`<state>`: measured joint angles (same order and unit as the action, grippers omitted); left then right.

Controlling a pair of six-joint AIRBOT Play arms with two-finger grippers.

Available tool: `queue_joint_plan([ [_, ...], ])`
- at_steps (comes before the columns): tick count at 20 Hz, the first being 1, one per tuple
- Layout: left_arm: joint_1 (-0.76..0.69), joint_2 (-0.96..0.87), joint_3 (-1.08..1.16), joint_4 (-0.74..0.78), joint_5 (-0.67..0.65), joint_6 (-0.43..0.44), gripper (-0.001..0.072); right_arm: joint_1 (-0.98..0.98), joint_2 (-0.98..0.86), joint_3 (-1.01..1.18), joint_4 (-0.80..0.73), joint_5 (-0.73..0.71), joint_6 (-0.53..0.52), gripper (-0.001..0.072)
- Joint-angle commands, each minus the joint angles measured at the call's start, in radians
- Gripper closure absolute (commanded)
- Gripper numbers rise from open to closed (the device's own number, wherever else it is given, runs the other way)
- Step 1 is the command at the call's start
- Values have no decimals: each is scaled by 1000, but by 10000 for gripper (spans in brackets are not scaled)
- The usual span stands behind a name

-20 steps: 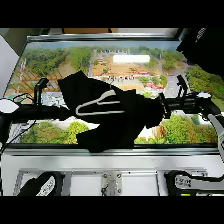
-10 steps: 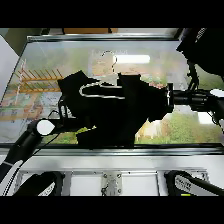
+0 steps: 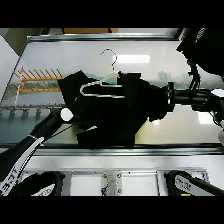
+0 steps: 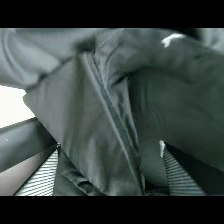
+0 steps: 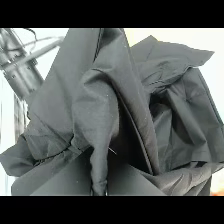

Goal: Fold the clothes and pants, and hang the long-sleeved shirts on hangers.

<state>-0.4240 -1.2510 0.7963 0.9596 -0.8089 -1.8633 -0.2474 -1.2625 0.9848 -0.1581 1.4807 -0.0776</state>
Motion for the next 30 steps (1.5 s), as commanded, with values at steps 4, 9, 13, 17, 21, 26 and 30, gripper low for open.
queue_joint_plan([
  [4, -2, -73, 31, -122, -103, -10, 171, 0, 1, 1, -30, 0, 21, 705],
  [9, 11, -68, 31, -119, -111, 8, 695, 0, 27, 1, -53, -8, 45, 705],
  [13, 123, 17, 31, -39, -126, 8, 696, -7, 109, 1, -51, -14, 106, 706],
  [17, 259, 98, 31, 62, -210, 8, 696, -3, 169, 1, -98, -3, 158, 707],
  [21, 359, 164, 31, 86, -229, 46, 696, -2, 199, 1, -148, 44, 205, 707],
  [26, 424, 226, 113, 105, -293, 103, 696, 5, 221, 0, -205, 48, 214, 707],
  [30, 430, 199, 303, 203, -409, 121, 696, 69, 221, -3, -209, 76, 214, 707],
])
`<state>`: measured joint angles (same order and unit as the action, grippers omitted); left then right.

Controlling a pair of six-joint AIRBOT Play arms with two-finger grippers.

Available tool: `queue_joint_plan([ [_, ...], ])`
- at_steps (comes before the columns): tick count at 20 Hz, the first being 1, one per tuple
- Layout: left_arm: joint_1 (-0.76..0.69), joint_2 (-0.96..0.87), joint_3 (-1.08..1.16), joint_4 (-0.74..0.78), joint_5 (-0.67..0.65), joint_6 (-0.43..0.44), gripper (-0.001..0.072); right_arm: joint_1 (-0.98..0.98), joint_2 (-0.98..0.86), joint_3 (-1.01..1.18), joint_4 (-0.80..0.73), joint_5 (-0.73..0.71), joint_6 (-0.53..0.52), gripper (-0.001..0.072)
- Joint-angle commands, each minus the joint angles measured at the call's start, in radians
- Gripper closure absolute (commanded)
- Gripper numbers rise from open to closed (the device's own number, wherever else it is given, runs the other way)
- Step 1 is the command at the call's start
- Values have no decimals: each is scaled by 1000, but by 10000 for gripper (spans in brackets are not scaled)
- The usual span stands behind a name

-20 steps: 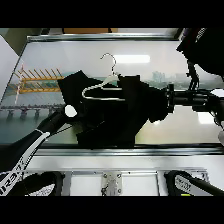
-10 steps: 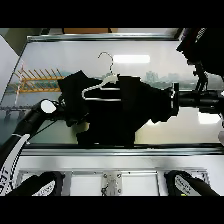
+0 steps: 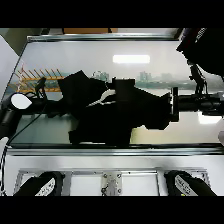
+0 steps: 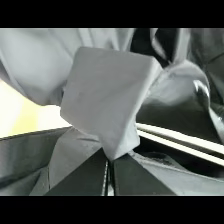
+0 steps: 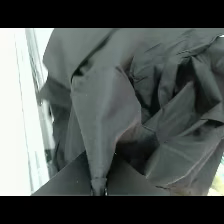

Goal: Fold the clothes and pants, and hang the long-sleeved shirts on hangers.

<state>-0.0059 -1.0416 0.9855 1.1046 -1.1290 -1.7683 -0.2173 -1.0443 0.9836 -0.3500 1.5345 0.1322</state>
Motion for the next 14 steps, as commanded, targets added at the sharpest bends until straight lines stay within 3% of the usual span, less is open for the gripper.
queue_joint_plan([
  [1, 12, -26, 157, 56, -120, 40, 696, 66, 3, -7, -17, 27, 4, 707],
  [6, 12, -137, 441, 56, -280, 112, 696, 192, 3, -55, 29, 31, 23, 707],
  [10, 12, -224, 674, 56, -390, 138, 696, 205, 7, -55, 213, 35, 22, 707],
  [14, 11, -276, 845, 52, -463, 149, 695, 206, 19, -53, 291, 37, 23, 707],
])
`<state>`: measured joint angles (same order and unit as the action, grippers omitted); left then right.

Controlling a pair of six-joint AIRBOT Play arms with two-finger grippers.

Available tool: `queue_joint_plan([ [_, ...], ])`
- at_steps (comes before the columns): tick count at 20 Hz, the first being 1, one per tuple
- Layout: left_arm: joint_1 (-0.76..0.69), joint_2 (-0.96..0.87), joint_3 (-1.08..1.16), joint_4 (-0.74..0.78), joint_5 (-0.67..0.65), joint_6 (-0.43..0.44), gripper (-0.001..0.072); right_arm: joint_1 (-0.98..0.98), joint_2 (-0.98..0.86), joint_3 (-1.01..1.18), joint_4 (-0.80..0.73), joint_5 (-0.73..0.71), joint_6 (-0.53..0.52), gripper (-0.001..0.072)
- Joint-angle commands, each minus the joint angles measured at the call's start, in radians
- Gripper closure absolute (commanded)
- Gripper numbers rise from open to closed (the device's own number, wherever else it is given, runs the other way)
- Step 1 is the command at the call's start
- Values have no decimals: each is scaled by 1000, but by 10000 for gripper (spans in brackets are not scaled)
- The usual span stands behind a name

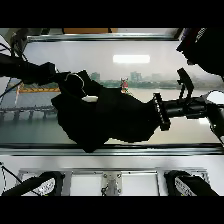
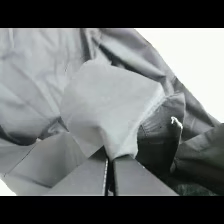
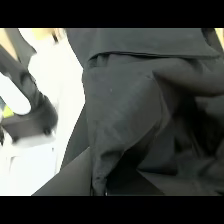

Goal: Fold the clothes and pants, and hang the long-sleeved shirts on hangers.

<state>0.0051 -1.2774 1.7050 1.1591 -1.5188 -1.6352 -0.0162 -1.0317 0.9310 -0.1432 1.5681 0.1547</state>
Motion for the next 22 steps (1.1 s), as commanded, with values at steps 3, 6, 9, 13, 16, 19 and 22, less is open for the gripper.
queue_joint_plan([
  [3, 0, -72, 247, -9, -86, 16, 695, 5, 9, 0, 128, 3, 8, 707],
  [6, 0, -98, 356, -10, -81, 16, 295, 5, 9, 0, 213, 0, 8, 708],
  [9, 1, -90, 375, -27, -19, 16, 143, 5, 9, 0, 263, -1, 11, 707],
  [13, 1, -89, 375, -130, 19, 16, 143, 5, 10, 0, 286, -40, 61, 708],
  [16, 3, -89, 374, -200, 30, 16, 143, 5, 10, 0, 268, -53, 69, 707],
  [19, 7, -77, 317, -274, 3, 18, 143, 5, 11, 0, 222, -75, 88, 707],
  [22, 41, -68, 241, -439, 15, 60, 142, 5, 13, 0, 155, -86, 109, 707],
])
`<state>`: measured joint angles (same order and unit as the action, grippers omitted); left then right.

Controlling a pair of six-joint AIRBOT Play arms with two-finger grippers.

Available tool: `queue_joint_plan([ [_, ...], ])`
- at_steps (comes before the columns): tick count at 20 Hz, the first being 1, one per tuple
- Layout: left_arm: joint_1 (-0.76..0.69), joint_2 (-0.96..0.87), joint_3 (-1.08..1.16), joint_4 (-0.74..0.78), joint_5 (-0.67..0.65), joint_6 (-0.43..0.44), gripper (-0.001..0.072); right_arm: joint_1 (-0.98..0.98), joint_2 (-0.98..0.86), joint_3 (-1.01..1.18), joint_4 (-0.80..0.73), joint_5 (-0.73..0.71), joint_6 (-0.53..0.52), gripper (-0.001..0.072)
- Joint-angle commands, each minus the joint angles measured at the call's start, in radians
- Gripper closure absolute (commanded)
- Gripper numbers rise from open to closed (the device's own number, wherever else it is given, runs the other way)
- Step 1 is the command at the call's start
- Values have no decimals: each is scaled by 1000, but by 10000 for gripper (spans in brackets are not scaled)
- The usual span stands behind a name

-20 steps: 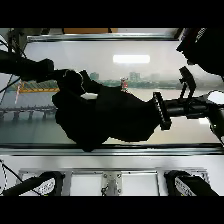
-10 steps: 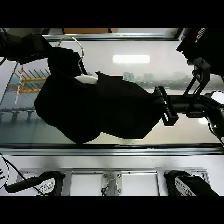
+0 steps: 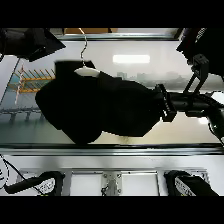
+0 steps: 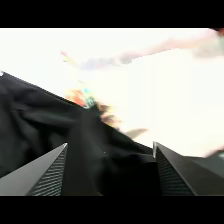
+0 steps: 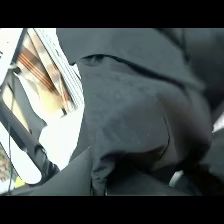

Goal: Fold the clothes and pants, and hang the long-sleeved shirts on hangers.

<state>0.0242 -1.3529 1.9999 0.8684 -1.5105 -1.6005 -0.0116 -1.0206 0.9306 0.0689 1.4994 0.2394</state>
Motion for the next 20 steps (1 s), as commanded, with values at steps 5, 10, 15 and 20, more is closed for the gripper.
queue_joint_plan([
  [5, 117, 24, -62, -187, 124, 23, 144, 0, 5, 0, 6, -5, 23, 707],
  [10, 189, 75, -63, -179, 125, 49, 695, -67, 42, 82, 59, -164, 21, 707],
  [15, 157, 92, -63, -178, 107, 63, 695, -358, 118, 184, 17, -378, 92, 707],
  [20, 51, 81, -63, -126, 98, 86, 695, -687, 221, 209, -145, -641, 255, 707],
])
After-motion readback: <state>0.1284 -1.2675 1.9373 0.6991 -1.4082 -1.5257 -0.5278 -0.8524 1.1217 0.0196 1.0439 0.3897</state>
